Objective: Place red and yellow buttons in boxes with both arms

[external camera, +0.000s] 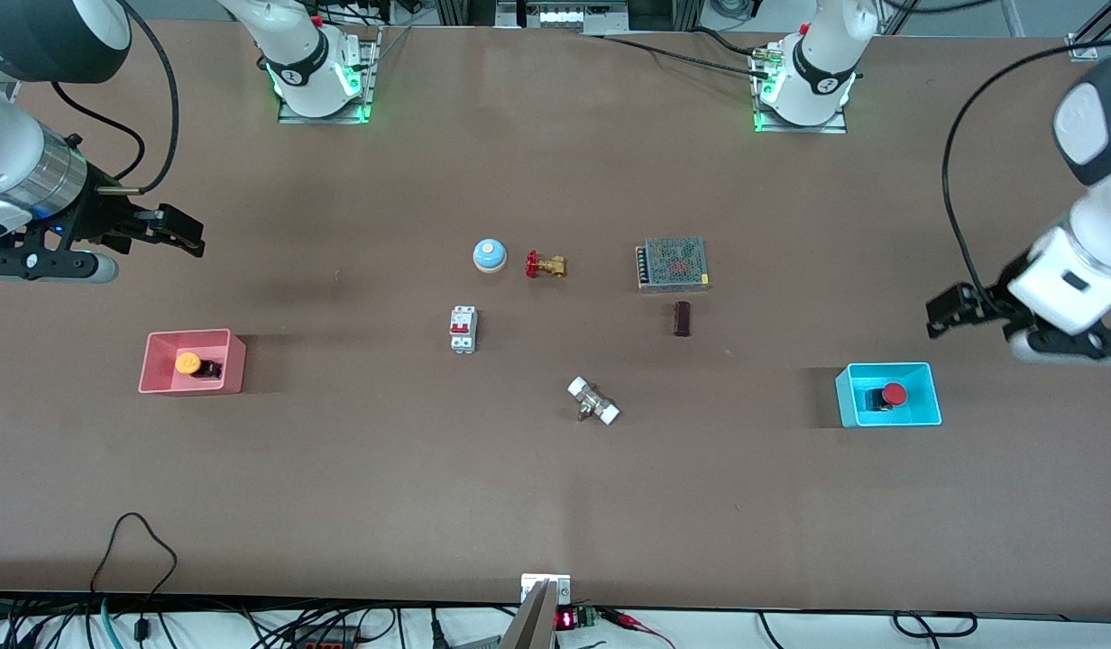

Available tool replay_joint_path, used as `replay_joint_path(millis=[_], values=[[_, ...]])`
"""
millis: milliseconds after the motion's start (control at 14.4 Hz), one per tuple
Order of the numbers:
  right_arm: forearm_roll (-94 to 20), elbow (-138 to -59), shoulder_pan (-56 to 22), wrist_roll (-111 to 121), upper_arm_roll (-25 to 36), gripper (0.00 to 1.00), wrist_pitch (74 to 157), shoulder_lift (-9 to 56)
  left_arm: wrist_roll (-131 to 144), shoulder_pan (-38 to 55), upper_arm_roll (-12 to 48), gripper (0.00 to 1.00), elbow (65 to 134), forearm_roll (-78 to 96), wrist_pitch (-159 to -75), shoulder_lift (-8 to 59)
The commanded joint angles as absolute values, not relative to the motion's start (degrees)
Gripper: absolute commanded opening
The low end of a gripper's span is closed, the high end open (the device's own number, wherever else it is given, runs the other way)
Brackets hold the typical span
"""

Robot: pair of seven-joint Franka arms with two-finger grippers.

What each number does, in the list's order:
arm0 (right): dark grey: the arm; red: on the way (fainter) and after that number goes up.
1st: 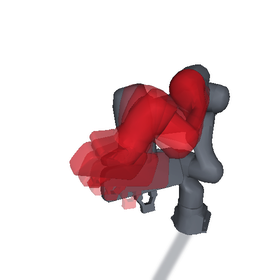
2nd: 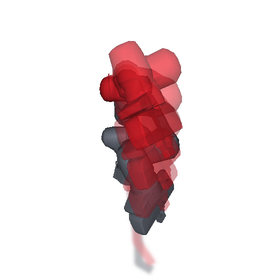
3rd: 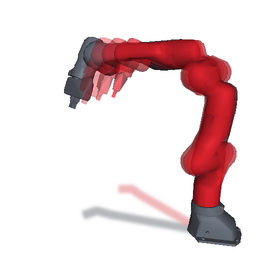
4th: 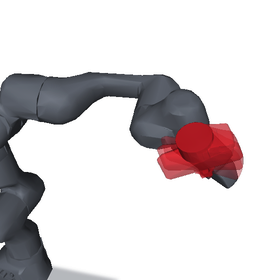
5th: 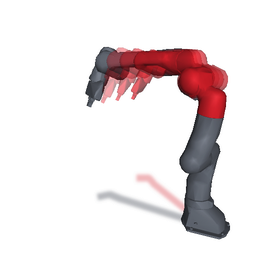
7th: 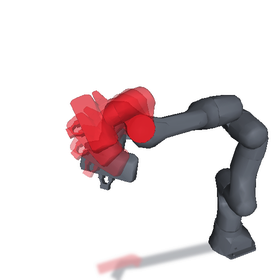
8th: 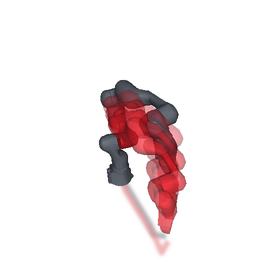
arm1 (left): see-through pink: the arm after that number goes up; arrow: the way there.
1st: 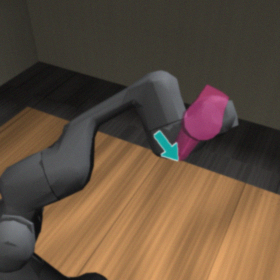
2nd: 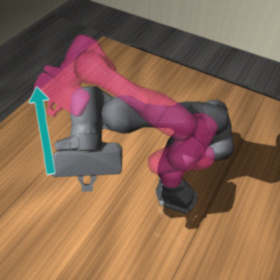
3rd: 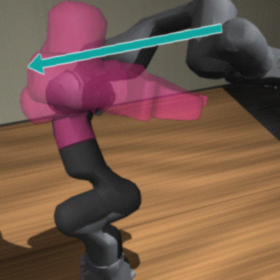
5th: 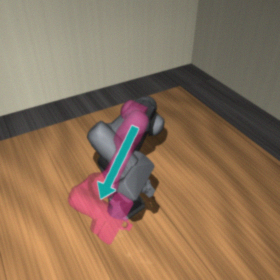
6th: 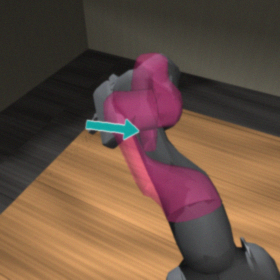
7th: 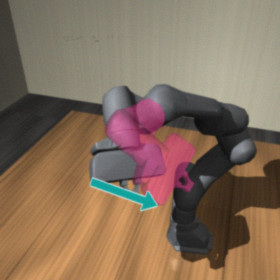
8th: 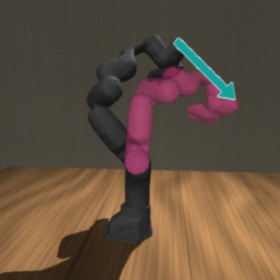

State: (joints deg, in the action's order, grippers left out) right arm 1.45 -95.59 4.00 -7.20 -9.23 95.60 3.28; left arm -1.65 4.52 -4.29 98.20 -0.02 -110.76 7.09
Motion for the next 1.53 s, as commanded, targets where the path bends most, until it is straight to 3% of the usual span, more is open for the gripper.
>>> replay_joint_path(millis=[0,1114,1462], values=[[0.62,-94.66,4.04,-7.03,-9.14,1.0,94.48,3.52,-2.9,4.83,-3.87,1.0,98.81,-0.62,-103.77,3.77],[0.97,-94.66,4.39,-6.94,-8.79,1.0,94.39,3.52,-2.73,4.83,-2.81,1.0,97.82,-1.85,-100.9,2.37],[1.14,-94.66,4.48,-6.94,-8.7,1.0,94.39,3.52,-2.72,4.57,-2.55,1.0,100.97,-2.02,-105.64,0.63]])
